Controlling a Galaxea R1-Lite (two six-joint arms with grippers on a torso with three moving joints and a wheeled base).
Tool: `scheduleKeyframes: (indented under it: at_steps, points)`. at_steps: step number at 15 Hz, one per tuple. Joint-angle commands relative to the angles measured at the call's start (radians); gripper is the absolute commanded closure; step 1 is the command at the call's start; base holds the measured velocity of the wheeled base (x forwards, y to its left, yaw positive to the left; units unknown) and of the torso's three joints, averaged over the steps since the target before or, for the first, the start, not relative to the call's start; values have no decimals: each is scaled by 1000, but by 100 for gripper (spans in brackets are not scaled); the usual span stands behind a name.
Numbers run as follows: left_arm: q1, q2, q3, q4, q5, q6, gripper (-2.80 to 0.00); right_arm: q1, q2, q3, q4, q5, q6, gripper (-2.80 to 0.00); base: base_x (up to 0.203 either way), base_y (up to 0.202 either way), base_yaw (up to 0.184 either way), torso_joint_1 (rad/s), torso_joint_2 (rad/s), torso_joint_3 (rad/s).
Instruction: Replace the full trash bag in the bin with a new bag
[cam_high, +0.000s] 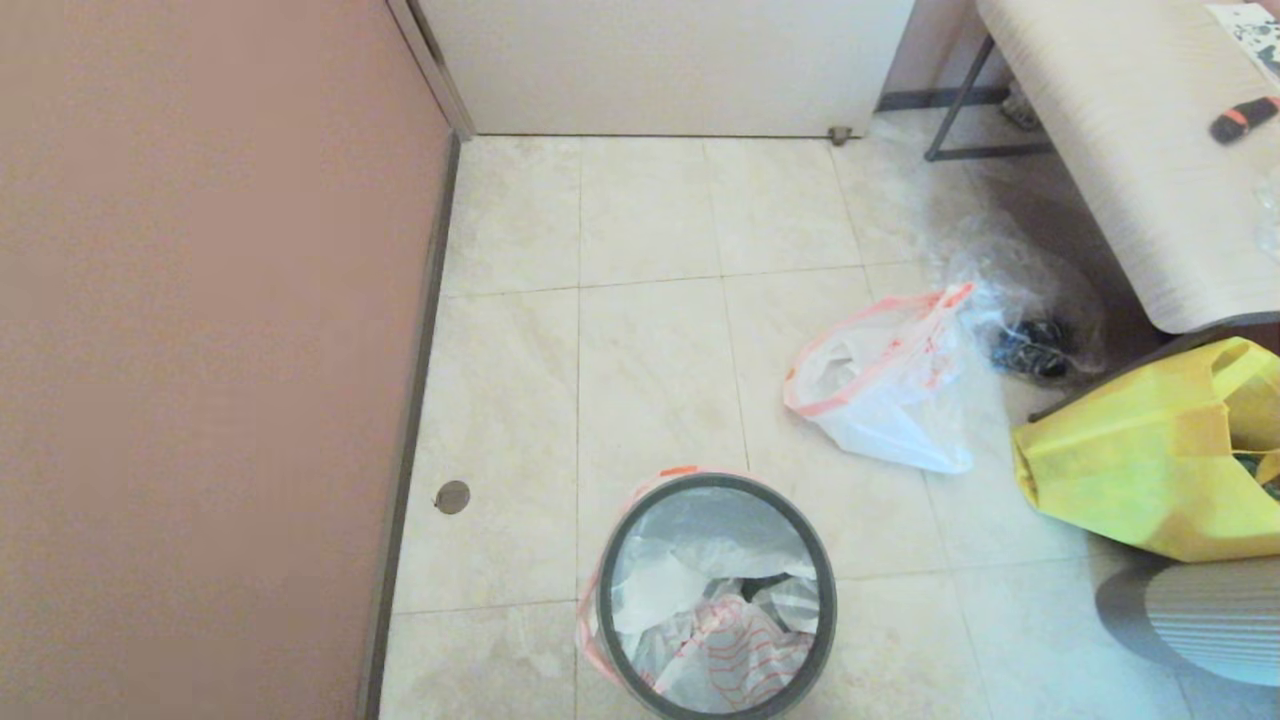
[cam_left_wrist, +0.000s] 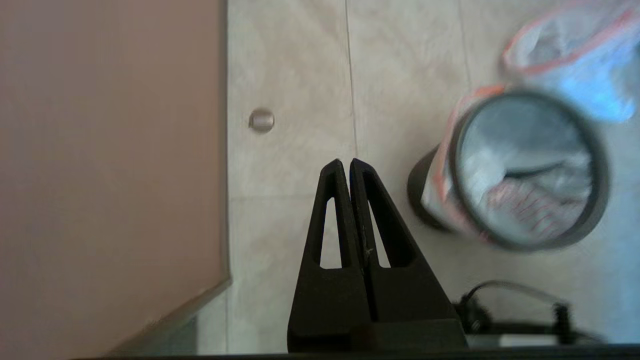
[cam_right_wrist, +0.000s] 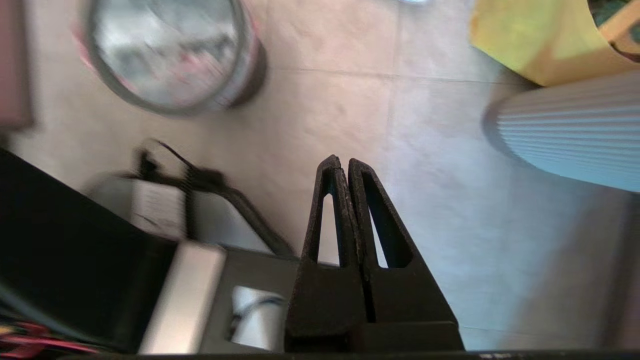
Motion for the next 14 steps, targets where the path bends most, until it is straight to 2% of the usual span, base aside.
scheduleKeyframes:
  at_steps: [1, 3, 5, 7, 8, 10, 12, 13, 14]
  points:
    - [6, -95, 77, -3, -2, 8, 0, -5, -86, 84, -8, -5, -31, 0, 0, 0, 0, 0, 0, 0]
    - [7, -146, 161, -41, -26, 42, 0, -6, -136, 236, -150, -31, -44, 0, 0, 0, 0, 0, 0, 0]
    - [7, -151, 232, -123, -52, 35, 0, -10, -196, 452, -396, -70, -48, 0, 0, 0, 0, 0, 0, 0]
    - [7, -151, 315, -224, -82, 49, 0, -15, -273, 638, -577, -105, -47, 0, 0, 0, 0, 0, 0, 0]
    - [7, -151, 377, -291, -100, 57, 0, -17, -306, 716, -643, -120, -34, 0, 0, 0, 0, 0, 0, 0]
    - [7, -152, 449, -451, -117, 47, 0, -18, -327, 790, -763, -139, 111, 0, 0, 0, 0, 0, 0, 0]
    - [7, -152, 469, -506, -113, 69, 0, -19, -330, 895, -882, -152, 128, 0, 0, 0, 0, 0, 0, 0]
    - [7, -152, 470, -508, -106, 113, 0, -18, -331, 963, -982, -156, 125, 0, 0, 0, 0, 0, 0, 0]
    - [7, -152, 470, -509, -69, 145, 0, -18, -331, 996, -1050, -157, 127, 0, 0, 0, 0, 0, 0, 0]
